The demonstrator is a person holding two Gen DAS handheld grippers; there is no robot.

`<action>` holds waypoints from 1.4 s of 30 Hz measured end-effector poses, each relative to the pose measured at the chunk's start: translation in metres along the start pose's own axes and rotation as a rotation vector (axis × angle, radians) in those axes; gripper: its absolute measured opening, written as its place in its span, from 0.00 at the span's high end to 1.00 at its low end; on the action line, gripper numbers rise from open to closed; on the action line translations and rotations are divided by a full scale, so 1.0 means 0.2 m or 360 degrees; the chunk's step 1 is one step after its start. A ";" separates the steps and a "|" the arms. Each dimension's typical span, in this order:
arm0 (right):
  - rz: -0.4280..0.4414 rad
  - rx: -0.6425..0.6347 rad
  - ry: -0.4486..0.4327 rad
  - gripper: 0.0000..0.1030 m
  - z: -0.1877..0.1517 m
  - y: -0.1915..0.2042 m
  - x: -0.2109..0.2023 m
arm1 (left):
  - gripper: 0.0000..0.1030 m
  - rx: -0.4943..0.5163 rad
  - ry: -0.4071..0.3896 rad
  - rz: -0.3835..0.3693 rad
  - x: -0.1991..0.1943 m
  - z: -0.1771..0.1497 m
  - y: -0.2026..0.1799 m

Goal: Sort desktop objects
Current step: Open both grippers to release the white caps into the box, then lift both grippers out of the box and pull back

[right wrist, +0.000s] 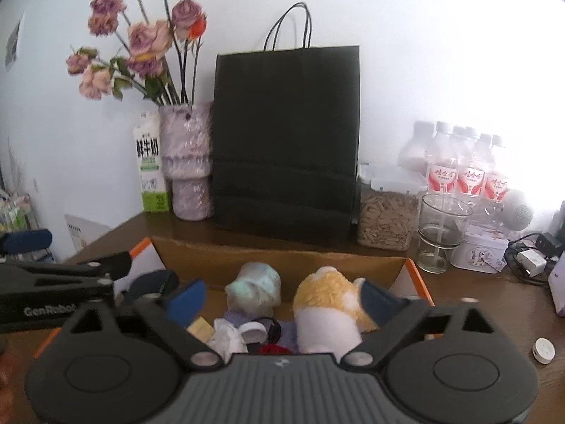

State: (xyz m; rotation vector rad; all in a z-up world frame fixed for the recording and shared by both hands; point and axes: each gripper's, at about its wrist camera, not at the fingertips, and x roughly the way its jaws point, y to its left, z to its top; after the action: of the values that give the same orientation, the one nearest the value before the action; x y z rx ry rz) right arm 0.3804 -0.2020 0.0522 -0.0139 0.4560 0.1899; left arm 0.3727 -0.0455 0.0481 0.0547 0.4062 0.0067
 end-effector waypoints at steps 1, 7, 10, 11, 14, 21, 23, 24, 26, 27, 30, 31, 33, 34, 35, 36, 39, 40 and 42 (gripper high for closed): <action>-0.0006 -0.0004 0.0002 0.00 0.00 0.00 -0.01 | 0.00 -0.0011 0.0007 -0.0004 -0.01 0.00 0.01; 0.0001 -0.0002 0.0009 0.00 0.00 0.01 -0.06 | 0.00 0.0001 0.0008 0.0022 -0.07 -0.01 0.01; 0.0011 0.0002 0.0007 0.00 0.00 0.01 -0.12 | 0.00 -0.0008 0.0010 0.0008 -0.13 -0.01 0.02; 0.0012 0.0004 0.0005 0.00 0.00 0.01 -0.14 | 0.00 -0.0005 0.0007 0.0004 -0.15 -0.01 0.02; 0.0036 0.0009 0.0003 0.00 -0.01 0.01 -0.22 | 0.00 0.0006 0.0011 -0.0019 -0.24 -0.02 0.01; 0.0057 -0.0010 -0.0014 0.00 -0.09 0.01 -0.52 | 0.00 0.0016 0.0032 -0.0122 -0.54 -0.10 0.01; 0.0080 -0.0012 -0.0016 0.00 -0.13 0.01 -0.61 | 0.00 0.0024 0.0033 -0.0126 -0.62 -0.15 0.00; 0.0087 -0.0014 -0.0017 0.00 -0.16 0.01 -0.66 | 0.00 0.0022 0.0038 -0.0127 -0.65 -0.17 0.00; 0.0086 -0.0009 -0.0013 0.00 -0.20 0.01 -0.74 | 0.00 0.0015 0.0055 -0.0140 -0.73 -0.21 -0.01; 0.0089 -0.0009 -0.0005 0.00 -0.23 0.01 -0.78 | 0.00 0.0010 0.0062 -0.0142 -0.77 -0.24 -0.01; 0.0084 -0.0009 0.0021 0.00 -0.30 0.02 -0.88 | 0.00 0.0000 0.0079 -0.0125 -0.87 -0.30 -0.01; 0.0088 -0.0011 0.0029 0.00 -0.32 0.02 -0.90 | 0.00 -0.0003 0.0086 -0.0117 -0.90 -0.32 -0.01; 0.0097 0.0008 0.0049 0.00 -0.37 0.02 -0.96 | 0.00 -0.0011 0.0111 -0.0118 -0.96 -0.37 -0.02; 0.0100 0.0021 0.0057 0.00 -0.40 0.02 -0.99 | 0.00 -0.0013 0.0133 -0.0123 -0.98 -0.39 -0.01; 0.0100 0.0029 0.0066 0.00 -0.43 0.02 -1.02 | 0.00 -0.0014 0.0148 -0.0126 -1.00 -0.42 -0.01; 0.0096 0.0031 0.0073 0.00 -0.45 0.03 -1.04 | 0.00 -0.0010 0.0160 -0.0128 -1.02 -0.44 -0.01; 0.0067 0.0041 0.0099 0.00 -0.52 0.04 -1.10 | 0.00 0.0019 0.0185 -0.0113 -1.07 -0.50 -0.02; 0.0061 0.0048 0.0109 0.00 -0.55 0.05 -1.12 | 0.00 0.0023 0.0187 -0.0108 -1.08 -0.51 -0.01; 0.0054 0.0057 0.0130 0.00 -0.59 0.06 -1.15 | 0.00 0.0019 0.0186 -0.0108 -1.11 -0.54 -0.01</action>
State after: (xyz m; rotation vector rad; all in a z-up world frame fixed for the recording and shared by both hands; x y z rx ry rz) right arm 0.1242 -0.2377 0.0482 0.0211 0.5413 0.2148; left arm 0.1257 -0.0454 0.0378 0.0525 0.5250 -0.0599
